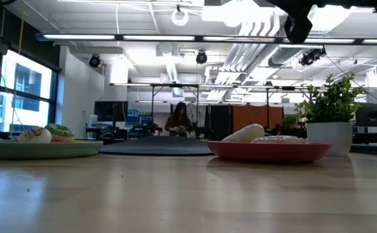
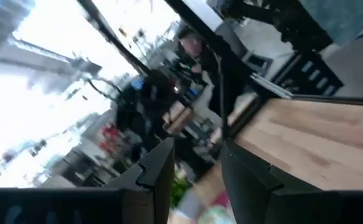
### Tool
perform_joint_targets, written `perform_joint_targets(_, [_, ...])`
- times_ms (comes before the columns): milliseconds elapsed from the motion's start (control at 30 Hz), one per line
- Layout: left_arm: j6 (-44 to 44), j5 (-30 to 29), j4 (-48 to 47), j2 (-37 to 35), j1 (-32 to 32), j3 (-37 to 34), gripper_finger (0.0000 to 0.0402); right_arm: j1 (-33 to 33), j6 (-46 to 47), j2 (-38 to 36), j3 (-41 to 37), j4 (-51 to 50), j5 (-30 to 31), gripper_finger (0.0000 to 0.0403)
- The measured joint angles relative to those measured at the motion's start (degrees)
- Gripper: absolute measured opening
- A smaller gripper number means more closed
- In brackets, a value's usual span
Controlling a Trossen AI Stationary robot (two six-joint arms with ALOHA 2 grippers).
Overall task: Pick & Place donuts
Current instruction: Return to Home Position
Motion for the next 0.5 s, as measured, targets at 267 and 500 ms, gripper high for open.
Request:
perform_joint_targets(267, [4.65, 8.68, -1.95, 2.75, 9.56, -0.15, 0.0124, -2.20, -5.96, -1.01, -5.00, 8.25, -2.91, 0.0181])
perform_joint_targets(500, [7.03, 16.16, -14.46, -14.65, 19.02, 0.12, 0.0124, -3.48, -7.44, -12.09, -11.33, 7.95, -8.43, 0.0181])
